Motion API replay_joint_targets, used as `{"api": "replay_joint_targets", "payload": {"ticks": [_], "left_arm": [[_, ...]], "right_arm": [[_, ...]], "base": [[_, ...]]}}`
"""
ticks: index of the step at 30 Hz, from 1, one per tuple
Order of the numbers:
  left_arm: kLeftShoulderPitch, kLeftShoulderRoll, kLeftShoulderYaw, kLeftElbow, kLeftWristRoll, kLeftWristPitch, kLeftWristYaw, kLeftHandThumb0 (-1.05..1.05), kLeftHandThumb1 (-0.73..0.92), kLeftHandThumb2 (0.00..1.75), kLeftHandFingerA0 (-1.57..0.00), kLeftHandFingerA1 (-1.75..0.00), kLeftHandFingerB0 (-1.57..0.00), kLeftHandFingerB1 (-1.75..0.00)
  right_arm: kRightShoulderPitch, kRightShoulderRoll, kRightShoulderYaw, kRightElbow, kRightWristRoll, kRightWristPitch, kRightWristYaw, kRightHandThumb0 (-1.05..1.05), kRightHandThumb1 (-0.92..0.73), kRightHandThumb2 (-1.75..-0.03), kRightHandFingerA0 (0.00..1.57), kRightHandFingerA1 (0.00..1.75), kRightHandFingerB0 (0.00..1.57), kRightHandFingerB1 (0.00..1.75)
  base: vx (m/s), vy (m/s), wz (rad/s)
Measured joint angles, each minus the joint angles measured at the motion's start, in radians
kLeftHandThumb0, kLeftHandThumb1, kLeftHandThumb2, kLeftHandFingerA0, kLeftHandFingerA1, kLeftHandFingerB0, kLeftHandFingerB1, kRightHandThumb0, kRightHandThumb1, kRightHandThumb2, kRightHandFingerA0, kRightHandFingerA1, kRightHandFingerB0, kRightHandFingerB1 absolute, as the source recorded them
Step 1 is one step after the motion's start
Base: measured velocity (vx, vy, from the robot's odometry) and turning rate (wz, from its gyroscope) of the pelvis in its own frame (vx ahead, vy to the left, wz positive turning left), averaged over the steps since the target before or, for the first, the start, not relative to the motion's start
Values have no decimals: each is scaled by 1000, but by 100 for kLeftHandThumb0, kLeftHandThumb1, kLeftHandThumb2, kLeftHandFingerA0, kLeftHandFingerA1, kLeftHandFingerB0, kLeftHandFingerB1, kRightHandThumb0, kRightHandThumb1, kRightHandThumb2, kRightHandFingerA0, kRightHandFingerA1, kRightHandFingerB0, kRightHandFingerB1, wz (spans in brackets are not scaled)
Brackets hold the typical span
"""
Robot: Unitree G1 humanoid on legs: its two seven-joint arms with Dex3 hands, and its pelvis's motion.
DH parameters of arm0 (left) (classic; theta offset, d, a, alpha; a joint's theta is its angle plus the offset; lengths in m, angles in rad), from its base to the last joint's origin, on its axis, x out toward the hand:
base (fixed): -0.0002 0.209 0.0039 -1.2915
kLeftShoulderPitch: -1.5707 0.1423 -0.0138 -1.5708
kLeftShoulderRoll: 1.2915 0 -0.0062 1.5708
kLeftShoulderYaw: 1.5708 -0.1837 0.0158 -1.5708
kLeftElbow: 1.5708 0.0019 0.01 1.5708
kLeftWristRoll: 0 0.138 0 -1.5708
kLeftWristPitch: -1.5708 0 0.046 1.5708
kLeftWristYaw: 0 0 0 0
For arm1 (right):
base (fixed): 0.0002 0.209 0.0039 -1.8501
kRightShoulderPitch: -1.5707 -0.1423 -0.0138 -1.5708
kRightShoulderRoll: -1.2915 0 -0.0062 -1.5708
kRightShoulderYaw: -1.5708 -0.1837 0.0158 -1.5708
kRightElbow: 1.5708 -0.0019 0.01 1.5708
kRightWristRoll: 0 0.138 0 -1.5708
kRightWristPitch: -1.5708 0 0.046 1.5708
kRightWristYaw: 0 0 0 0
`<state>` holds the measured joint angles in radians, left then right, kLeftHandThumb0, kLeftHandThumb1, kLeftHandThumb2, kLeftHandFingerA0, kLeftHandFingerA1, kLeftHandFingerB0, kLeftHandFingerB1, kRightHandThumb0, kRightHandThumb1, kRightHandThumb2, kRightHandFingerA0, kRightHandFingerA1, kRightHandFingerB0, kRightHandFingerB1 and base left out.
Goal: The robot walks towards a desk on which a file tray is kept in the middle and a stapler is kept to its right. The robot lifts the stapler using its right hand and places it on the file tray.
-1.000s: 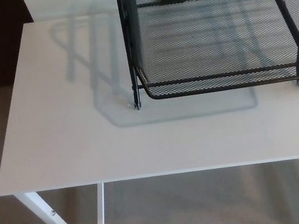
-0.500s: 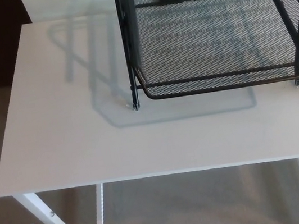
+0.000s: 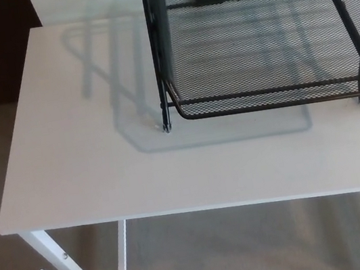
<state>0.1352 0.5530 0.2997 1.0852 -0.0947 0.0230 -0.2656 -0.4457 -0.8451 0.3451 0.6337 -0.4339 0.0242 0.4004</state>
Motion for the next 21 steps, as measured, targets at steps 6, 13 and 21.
{"api": "replay_joint_targets", "payload": {"ticks": [6,13,21], "left_arm": [[4,0,-9,2,1,-1,0,-104,78,80,-49,-93,-26,-82],[-5,-1,-18,14,3,-1,1,-98,61,125,-67,-91,-27,-73],[-10,-2,-21,17,3,-1,1,-102,60,126,-68,-93,-26,-74]], "right_arm": [[-14,-2,66,54,-68,-30,-50,-47,-55,-69,16,43,17,34],[-17,-12,130,46,-152,-23,-151,-19,-58,-59,89,141,71,48],[18,-11,127,22,-190,-8,-306,-22,-60,-59,78,158,86,94]], "base": [[4,0,4],[0,0,0],[0,0,0]]}}
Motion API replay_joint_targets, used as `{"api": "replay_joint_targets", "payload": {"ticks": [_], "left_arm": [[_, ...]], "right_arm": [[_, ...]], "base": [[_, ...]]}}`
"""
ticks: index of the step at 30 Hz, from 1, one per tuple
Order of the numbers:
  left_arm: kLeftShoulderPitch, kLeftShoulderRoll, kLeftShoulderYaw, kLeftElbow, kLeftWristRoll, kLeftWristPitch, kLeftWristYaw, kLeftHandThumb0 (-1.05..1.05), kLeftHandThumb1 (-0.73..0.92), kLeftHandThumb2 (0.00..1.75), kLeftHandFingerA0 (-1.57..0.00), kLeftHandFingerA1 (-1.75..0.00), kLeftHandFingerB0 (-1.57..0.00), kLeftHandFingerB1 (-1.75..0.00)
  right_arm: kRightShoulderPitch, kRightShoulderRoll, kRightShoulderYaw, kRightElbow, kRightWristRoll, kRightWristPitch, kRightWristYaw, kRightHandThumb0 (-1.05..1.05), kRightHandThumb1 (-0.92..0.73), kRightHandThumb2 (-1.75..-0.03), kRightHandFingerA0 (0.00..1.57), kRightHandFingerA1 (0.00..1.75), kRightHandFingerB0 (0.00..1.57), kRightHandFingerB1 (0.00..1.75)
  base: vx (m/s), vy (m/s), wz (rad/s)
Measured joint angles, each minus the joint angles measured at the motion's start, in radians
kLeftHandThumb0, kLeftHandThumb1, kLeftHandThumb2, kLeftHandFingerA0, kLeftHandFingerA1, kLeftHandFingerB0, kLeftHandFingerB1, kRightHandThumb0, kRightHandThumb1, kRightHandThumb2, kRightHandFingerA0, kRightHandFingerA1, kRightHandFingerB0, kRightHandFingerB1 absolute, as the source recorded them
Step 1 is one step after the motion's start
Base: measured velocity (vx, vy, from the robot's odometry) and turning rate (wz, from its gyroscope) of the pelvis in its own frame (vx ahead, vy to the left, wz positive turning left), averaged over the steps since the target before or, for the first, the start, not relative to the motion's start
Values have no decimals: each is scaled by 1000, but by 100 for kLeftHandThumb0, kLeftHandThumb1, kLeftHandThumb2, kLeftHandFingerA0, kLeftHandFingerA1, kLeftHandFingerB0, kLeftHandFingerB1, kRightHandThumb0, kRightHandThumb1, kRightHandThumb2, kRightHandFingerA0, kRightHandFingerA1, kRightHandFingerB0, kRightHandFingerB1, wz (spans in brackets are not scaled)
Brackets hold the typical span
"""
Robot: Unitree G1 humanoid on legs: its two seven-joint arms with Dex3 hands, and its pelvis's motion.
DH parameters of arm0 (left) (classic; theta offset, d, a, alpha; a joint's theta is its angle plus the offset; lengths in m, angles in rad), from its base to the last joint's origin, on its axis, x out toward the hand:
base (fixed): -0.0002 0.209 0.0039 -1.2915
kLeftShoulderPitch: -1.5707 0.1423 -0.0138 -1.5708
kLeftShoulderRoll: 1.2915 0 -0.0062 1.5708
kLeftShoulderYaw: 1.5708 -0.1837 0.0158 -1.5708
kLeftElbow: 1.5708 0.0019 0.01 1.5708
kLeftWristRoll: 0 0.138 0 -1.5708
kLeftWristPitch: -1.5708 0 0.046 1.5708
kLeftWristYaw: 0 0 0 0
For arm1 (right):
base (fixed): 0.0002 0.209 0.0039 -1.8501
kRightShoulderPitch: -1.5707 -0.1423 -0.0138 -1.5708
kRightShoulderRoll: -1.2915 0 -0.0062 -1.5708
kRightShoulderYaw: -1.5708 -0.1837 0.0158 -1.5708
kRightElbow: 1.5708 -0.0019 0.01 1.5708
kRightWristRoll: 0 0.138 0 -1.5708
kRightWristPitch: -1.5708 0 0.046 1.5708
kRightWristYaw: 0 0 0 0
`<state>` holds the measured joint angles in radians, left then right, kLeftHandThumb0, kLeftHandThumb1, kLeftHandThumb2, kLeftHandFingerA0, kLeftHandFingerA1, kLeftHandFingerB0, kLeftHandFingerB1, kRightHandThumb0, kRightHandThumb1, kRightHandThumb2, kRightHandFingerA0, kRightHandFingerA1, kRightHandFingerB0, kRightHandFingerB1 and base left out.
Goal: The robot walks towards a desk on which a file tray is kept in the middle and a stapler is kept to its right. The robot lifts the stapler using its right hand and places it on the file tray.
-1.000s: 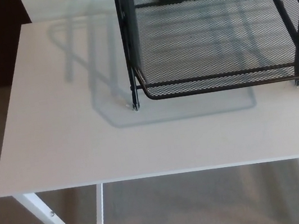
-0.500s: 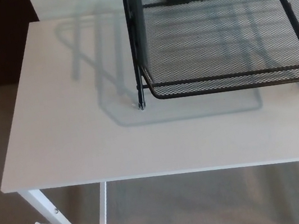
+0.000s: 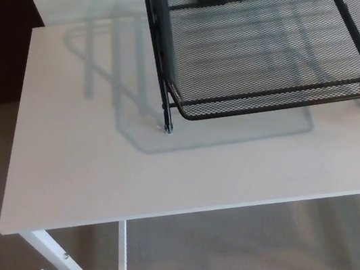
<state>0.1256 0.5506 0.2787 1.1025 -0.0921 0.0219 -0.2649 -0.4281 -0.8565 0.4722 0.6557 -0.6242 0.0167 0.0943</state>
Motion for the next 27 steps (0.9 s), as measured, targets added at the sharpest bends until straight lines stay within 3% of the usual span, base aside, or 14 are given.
{"api": "replay_joint_targets", "payload": {"ticks": [5,6,7,8,9,11,13,20,21,22,23,25,26,27], "left_arm": [[0,-1,-3,2,0,0,0,-103,59,126,-72,-95,-28,-76],[0,-1,-4,2,0,0,0,-105,78,81,-65,-95,-32,-82],[0,-1,-5,2,0,0,0,-100,60,125,-69,-92,-28,-74],[0,-1,-5,3,0,0,0,-105,77,80,-60,-93,-31,-81],[0,-1,-5,3,0,0,0,-100,59,125,-67,-92,-28,-74],[0,-1,-6,4,0,0,0,-100,59,125,-67,-92,-28,-74],[-1,-1,-7,4,0,0,0,-105,81,79,-62,-93,-31,-80],[0,-1,-15,3,0,0,0,-105,78,81,-62,-95,-31,-83],[0,-1,-17,3,0,0,0,-101,60,124,-69,-92,-27,-73],[0,-1,-19,4,0,0,0,-101,60,124,-69,-92,-27,-73],[0,-1,-20,4,0,0,0,-105,80,80,-63,-96,-30,-82],[0,-1,-22,4,0,0,0,-105,81,80,-63,-93,-32,-79],[1,-1,-24,4,0,0,0,-105,83,80,-66,-93,-33,-81],[2,-1,-25,4,0,0,0,-100,62,126,-73,-93,-30,-74]], "right_arm": [[21,3,-6,-1,-4,-8,-87,-26,-54,-62,85,154,89,103],[27,5,-8,-1,-4,-9,-104,-20,-57,-59,83,155,90,89],[32,7,-9,-1,-5,-10,-122,-18,-60,-59,82,161,85,100],[37,9,-11,-1,-6,-11,-139,-17,-61,-58,85,160,81,115],[38,10,-12,-1,-6,-11,-142,-12,-61,-61,85,166,76,131],[52,19,-21,-4,-8,-12,-188,-12,-61,-61,85,166,76,131],[65,27,-31,-5,-9,-14,-223,-14,-60,-60,85,169,78,133],[107,46,-67,-6,-14,-23,-332,-13,-65,-64,91,164,81,124],[117,51,-76,-6,-14,-26,-354,-16,-62,-65,89,171,81,134],[125,54,-84,-6,-14,-29,-371,-16,-62,-65,89,171,81,134],[132,57,-90,-6,-14,-33,-385,-14,-63,-67,87,175,75,144],[145,61,-101,-7,-14,-40,-411,-16,-64,-65,84,174,72,146],[157,64,-111,-8,-14,-47,-433,-17,-63,-66,82,169,73,143],[162,64,-115,-9,-15,-49,-441,-13,-61,-70,85,163,80,133]], "base": [[0,0,0],[0,0,0],[0,0,0],[0,0,0],[0,0,0],[0,0,0],[0,0,0],[0,0,0],[0,0,0],[0,0,0],[0,0,0],[0,0,0],[0,0,0],[0,0,0]]}}
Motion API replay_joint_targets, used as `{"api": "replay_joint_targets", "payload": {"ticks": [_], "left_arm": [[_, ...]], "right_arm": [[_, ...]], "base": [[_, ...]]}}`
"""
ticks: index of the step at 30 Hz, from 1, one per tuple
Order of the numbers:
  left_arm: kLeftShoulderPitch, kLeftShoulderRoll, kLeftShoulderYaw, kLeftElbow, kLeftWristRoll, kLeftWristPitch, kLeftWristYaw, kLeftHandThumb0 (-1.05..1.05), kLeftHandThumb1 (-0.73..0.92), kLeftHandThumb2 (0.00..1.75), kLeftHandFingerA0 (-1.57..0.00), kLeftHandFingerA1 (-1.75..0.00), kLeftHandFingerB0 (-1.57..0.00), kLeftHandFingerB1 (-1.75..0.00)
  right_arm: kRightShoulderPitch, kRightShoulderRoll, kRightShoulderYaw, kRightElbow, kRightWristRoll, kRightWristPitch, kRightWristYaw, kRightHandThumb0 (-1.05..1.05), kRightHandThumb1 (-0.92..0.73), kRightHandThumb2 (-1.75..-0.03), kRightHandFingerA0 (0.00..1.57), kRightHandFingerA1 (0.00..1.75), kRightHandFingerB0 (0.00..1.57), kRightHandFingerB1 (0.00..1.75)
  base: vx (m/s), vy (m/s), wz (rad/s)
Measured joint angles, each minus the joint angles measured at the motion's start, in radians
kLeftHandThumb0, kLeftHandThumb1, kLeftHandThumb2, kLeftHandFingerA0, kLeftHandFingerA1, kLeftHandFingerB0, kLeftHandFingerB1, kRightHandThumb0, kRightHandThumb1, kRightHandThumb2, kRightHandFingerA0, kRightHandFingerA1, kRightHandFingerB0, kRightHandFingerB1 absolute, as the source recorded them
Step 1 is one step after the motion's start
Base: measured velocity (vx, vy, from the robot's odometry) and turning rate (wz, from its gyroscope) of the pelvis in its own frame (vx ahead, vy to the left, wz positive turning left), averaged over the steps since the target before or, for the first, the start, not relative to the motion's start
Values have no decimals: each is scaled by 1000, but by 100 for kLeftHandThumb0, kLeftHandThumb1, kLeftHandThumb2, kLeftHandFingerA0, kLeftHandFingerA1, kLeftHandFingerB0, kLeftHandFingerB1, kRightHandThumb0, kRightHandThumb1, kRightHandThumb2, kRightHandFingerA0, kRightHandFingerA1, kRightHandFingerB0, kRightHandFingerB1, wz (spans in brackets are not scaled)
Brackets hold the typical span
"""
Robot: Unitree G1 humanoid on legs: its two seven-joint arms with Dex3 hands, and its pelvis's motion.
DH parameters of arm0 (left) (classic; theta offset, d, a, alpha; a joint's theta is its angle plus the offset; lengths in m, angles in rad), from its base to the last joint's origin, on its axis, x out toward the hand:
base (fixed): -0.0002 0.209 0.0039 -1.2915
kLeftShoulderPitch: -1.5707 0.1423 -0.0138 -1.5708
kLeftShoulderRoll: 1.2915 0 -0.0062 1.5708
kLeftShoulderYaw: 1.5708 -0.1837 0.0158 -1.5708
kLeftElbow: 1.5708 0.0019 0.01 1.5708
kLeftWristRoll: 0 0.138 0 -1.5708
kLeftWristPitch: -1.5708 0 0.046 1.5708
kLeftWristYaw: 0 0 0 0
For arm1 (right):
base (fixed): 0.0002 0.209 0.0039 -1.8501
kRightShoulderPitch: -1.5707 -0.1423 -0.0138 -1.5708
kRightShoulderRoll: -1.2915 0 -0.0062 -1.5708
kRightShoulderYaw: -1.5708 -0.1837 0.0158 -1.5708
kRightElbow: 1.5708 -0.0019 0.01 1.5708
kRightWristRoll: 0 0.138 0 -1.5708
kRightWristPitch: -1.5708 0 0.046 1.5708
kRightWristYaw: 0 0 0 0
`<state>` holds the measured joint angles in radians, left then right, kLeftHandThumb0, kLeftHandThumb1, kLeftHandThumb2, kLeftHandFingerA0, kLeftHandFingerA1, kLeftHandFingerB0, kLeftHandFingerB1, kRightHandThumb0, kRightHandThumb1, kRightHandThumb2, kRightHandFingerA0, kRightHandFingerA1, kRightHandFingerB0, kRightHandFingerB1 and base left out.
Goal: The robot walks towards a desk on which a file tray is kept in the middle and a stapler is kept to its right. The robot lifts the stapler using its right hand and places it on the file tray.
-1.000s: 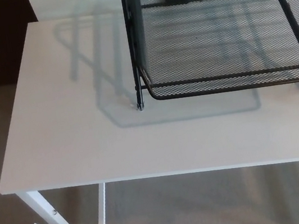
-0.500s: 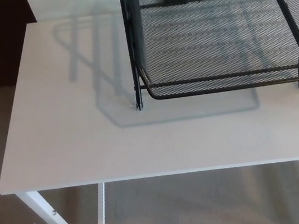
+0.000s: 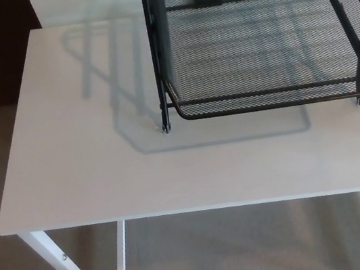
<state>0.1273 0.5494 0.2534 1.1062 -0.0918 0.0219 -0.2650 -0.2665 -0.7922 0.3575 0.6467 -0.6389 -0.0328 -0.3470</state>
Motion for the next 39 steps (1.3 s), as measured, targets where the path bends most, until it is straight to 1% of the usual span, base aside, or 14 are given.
{"api": "replay_joint_targets", "payload": {"ticks": [3,4,10,11,12,13,16,17,18,19,28,29,30,39], "left_arm": [[3,1,-5,0,2,0,0,-100,62,127,-72,-93,-28,-74],[4,1,-7,0,3,0,0,-105,79,81,-62,-94,-31,-82],[6,4,-6,6,3,0,0,-105,80,81,-65,-94,-30,-78],[7,5,-6,7,3,0,0,-99,62,126,-73,-94,-28,-73],[7,6,-6,7,3,-1,0,-99,62,126,-73,-94,-28,-73],[8,8,-7,5,4,-1,0,-105,81,80,-58,-91,-30,-79],[12,12,-8,5,6,-2,0,-105,79,80,-59,-93,-30,-80],[13,12,-6,6,6,-2,0,-105,79,81,-63,-94,-31,-81],[13,12,-4,6,6,-2,0,-105,79,81,-63,-94,-31,-81],[14,12,-3,7,6,-3,0,-105,80,81,-63,-94,-31,-82],[17,27,-9,12,11,-9,2,-105,80,81,-64,-93,-33,-82],[17,27,-9,12,11,-9,2,-104,65,131,-73,-94,-24,-72],[20,27,-13,7,13,-10,3,-105,83,80,-66,-93,-33,-80],[25,28,-24,1,15,-17,6,-105,83,79,-63,-91,-32,-77]], "right_arm": [[38,0,-28,-12,0,-26,-49,-16,-61,-65,86,163,78,139],[54,0,-41,-17,-1,-37,-70,-16,-62,-66,84,164,74,144],[117,0,-162,-88,13,-95,-131,-8,-59,-72,97,161,88,124],[119,0,-185,-102,17,-106,-140,-5,-58,-69,96,159,88,125],[122,0,-213,-119,21,-118,-150,-5,-58,-69,96,159,88,125],[122,-3,-249,-146,24,-133,-160,-2,-57,-75,97,155,90,122],[113,-20,-340,-225,37,-168,-170,-1,-50,-93,94,163,87,135],[103,-20,-365,-242,43,-174,-171,-14,-50,-100,120,136,98,121],[83,-19,-401,-270,58,-178,-170,-14,-50,-100,120,136,98,121],[60,-18,-429,-295,69,-179,-165,-12,-59,-91,89,174,72,157],[-63,-19,-509,-451,133,-212,-83,-17,-54,-98,92,173,78,152],[-71,-19,-504,-464,135,-217,-72,-19,-49,-107,95,171,82,147],[-86,-17,-495,-477,136,-228,-61,-19,-48,-111,96,171,82,148],[-226,65,-388,-545,141,-281,41,-17,-54,-103,92,172,80,149]], "base": [[0,0,0],[0,0,0],[0,0,0],[0,0,0],[0,0,0],[0,0,0],[0,0,0],[0,0,0],[0,0,0],[0,0,0],[0,0,0],[0,0,0],[0,0,0],[0,0,0]]}}
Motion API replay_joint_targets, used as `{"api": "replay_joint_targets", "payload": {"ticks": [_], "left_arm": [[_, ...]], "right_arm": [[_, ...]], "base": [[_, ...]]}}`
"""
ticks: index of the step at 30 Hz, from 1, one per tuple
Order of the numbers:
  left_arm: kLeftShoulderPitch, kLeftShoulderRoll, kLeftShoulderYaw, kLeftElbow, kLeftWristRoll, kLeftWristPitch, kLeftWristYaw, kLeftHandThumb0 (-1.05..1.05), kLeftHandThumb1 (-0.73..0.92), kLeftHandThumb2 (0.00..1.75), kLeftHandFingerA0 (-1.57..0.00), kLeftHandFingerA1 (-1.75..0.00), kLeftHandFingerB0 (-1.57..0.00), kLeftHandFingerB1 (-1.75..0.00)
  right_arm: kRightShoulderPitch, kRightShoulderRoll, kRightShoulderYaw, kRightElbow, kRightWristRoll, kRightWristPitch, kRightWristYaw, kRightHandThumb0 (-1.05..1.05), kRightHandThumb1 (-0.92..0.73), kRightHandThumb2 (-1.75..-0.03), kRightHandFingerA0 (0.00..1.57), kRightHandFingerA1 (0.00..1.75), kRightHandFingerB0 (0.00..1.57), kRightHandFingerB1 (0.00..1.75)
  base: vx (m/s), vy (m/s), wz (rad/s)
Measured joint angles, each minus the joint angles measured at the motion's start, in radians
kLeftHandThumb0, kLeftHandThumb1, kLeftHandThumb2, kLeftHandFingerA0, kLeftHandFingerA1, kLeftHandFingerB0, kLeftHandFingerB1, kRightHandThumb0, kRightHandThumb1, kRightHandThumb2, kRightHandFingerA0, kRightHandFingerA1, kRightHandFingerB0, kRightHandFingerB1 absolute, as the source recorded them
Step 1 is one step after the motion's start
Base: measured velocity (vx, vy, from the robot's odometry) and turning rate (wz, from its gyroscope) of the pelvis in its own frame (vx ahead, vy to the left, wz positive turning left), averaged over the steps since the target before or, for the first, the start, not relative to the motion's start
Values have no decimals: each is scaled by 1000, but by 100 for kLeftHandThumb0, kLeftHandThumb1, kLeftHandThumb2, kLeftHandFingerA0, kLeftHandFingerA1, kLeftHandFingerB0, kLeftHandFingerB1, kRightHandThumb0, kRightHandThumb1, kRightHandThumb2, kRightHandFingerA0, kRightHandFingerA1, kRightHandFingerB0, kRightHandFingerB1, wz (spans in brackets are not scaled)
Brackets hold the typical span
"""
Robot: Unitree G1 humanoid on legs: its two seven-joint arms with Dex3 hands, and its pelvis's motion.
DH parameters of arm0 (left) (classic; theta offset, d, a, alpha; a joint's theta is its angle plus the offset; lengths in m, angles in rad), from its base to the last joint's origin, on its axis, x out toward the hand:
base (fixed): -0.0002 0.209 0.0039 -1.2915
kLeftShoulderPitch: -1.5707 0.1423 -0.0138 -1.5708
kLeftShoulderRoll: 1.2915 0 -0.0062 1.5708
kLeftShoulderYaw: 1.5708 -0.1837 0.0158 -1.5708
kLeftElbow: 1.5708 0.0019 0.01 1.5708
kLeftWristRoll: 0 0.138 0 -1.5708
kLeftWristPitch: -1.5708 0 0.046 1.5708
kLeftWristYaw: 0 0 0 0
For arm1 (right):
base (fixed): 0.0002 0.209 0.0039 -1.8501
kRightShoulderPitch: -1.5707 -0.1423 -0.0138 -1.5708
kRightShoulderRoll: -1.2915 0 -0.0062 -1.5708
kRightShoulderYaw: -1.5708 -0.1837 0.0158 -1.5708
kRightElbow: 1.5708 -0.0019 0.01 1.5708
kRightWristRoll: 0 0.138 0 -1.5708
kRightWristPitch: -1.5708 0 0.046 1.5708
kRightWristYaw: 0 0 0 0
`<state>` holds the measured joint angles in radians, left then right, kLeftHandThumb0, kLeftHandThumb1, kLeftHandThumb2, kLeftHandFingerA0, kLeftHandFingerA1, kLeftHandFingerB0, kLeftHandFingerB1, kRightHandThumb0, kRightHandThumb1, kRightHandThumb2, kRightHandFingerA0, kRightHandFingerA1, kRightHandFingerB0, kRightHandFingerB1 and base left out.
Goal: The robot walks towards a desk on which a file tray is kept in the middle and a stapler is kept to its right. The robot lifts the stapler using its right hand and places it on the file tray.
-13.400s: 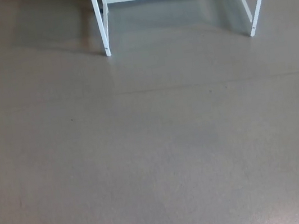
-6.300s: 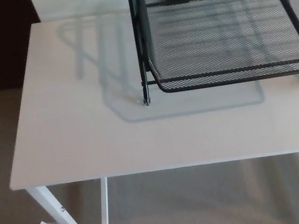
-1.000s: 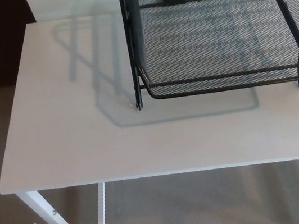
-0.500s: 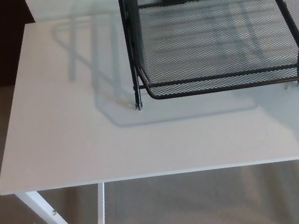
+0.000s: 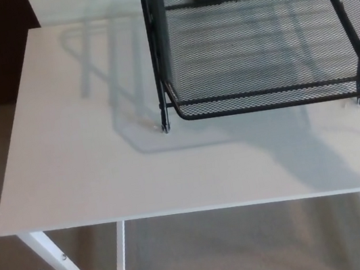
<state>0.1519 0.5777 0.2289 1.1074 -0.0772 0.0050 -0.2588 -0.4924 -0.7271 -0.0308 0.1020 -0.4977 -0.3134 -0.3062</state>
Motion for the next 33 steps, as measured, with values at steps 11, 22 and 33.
{"api": "replay_joint_targets", "payload": {"ticks": [11,22,33], "left_arm": [[-6,4,-7,8,0,0,1,-105,81,82,-62,-91,-32,-78],[-9,5,-8,8,0,0,3,-105,82,80,-64,-95,-31,-82],[1,5,-19,6,3,-1,3,-105,82,81,-64,-91,-31,-79]], "right_arm": [[-190,118,188,88,-21,40,169,-19,-58,-91,87,175,74,156],[-241,216,348,177,-88,120,307,-18,-55,-89,83,175,73,156],[-305,217,500,286,-221,161,383,-22,-72,-65,80,169,73,136]], "base": [[0,0,0],[-5,-2,1],[0,0,0]]}}
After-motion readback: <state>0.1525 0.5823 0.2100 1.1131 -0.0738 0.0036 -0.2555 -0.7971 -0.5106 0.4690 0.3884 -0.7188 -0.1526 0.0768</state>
